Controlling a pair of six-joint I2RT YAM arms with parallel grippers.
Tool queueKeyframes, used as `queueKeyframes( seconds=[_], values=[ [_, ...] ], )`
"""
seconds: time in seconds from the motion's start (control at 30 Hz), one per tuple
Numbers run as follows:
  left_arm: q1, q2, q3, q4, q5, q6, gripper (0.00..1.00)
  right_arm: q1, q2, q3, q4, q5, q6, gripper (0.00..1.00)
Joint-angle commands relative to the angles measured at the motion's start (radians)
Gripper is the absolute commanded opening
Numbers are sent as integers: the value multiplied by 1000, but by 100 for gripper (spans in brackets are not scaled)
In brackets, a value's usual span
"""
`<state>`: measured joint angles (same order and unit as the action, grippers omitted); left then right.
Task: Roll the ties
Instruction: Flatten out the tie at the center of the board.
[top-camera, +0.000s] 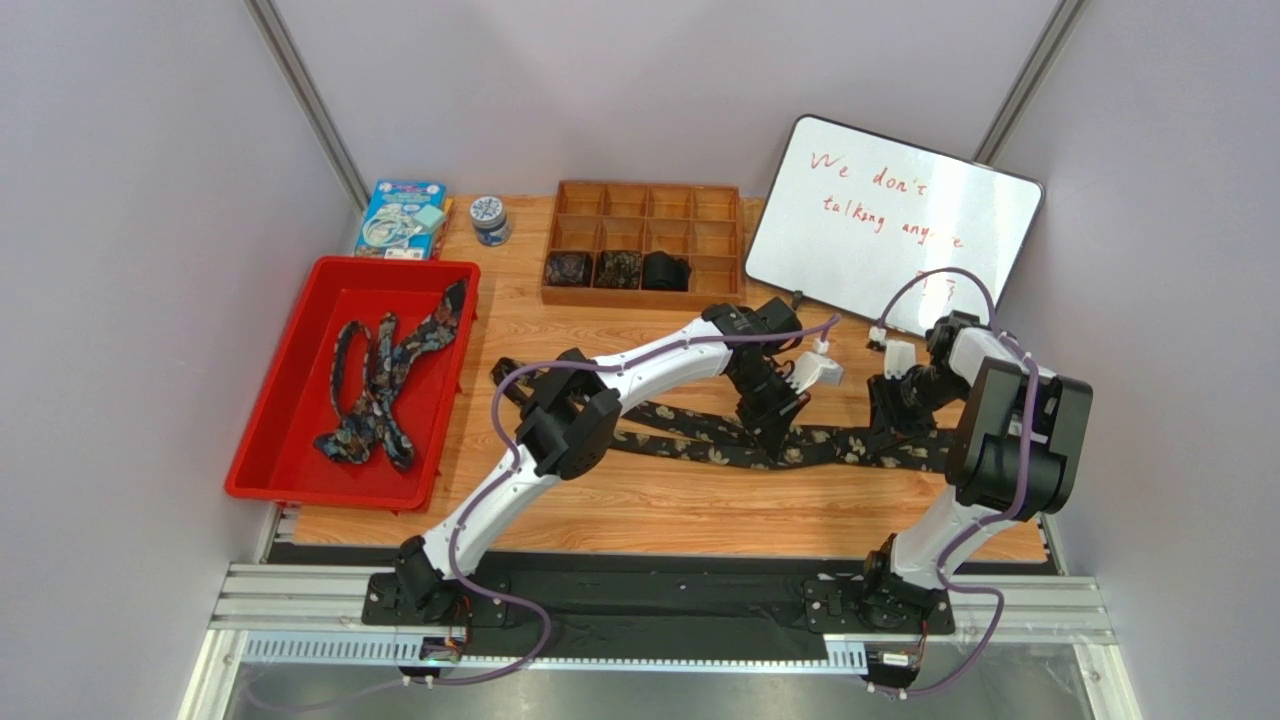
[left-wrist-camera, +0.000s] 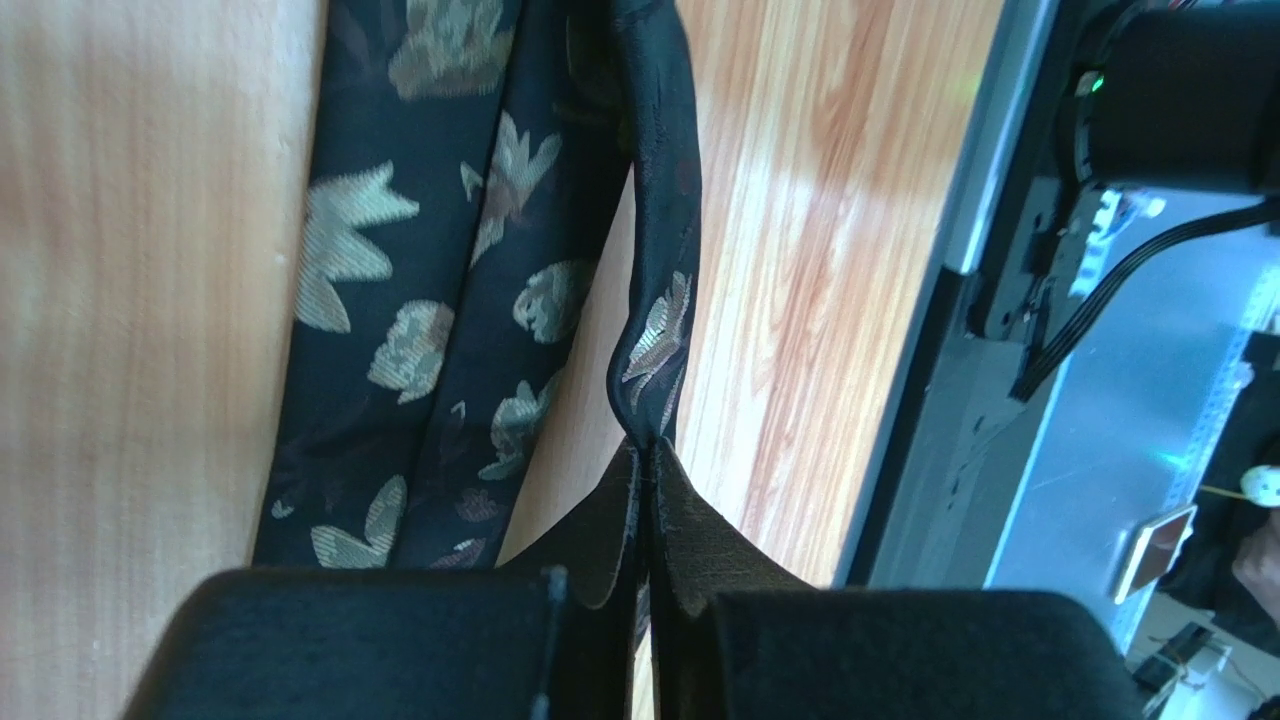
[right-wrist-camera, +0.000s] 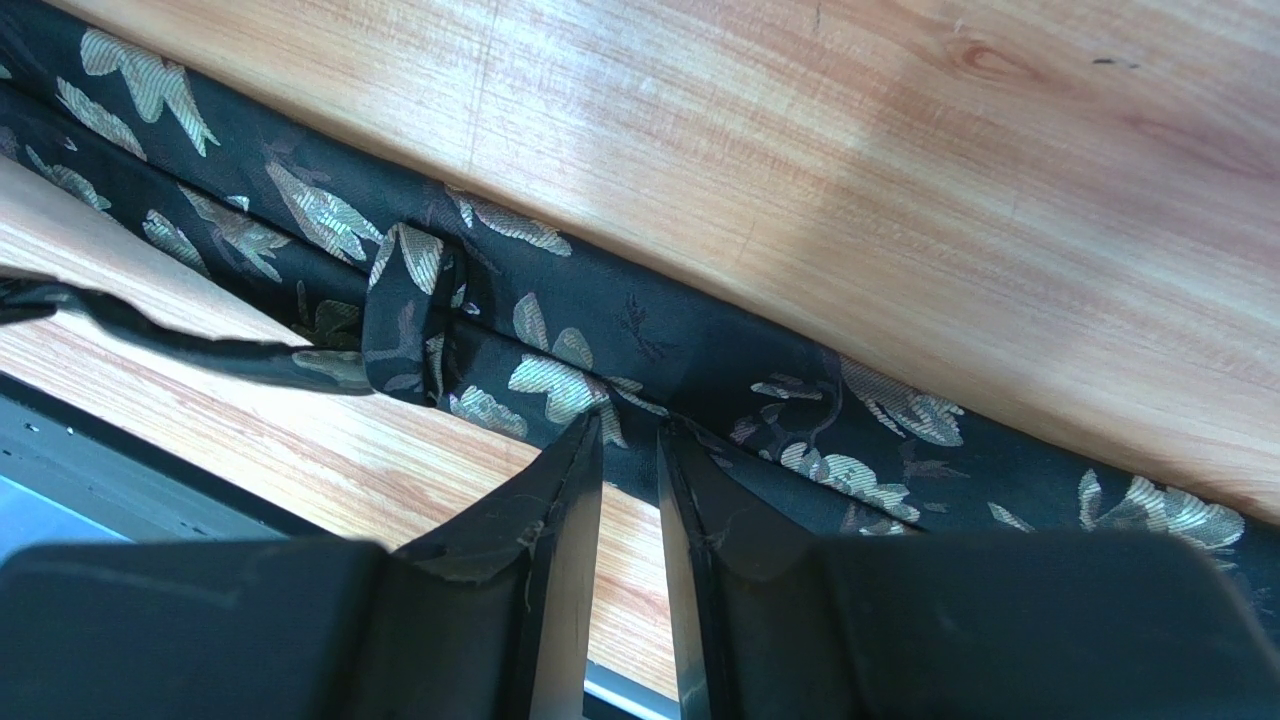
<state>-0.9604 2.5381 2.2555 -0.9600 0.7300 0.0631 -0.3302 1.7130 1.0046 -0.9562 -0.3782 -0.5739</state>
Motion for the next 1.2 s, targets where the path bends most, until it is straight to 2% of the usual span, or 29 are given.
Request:
queueKeyframes(
  seconds=[0.0,0.13,0.47,0.77,0.87,1.17],
  values=[
    [-3,34,104,0,29,-58,0,5,-29,-11,54,-16,-23,28],
    [9,57,125,7,0,-109,0,3,-30,-17,54,-14,-26,28],
    [12,85,134,-60,-141,-86,0,5,-32,-14,53,-25,-26,28],
    [23,71,167,-54,-256,-105,0,3,-29,-11,47,-31,-24,28],
    [32,51,147,-54,-276,-115,0,5,-35,-15,47,-30,-27,28],
    [32,-2,139,-32,-208,-146,0,5,-30,-12,50,-41,-24,28]
  ],
)
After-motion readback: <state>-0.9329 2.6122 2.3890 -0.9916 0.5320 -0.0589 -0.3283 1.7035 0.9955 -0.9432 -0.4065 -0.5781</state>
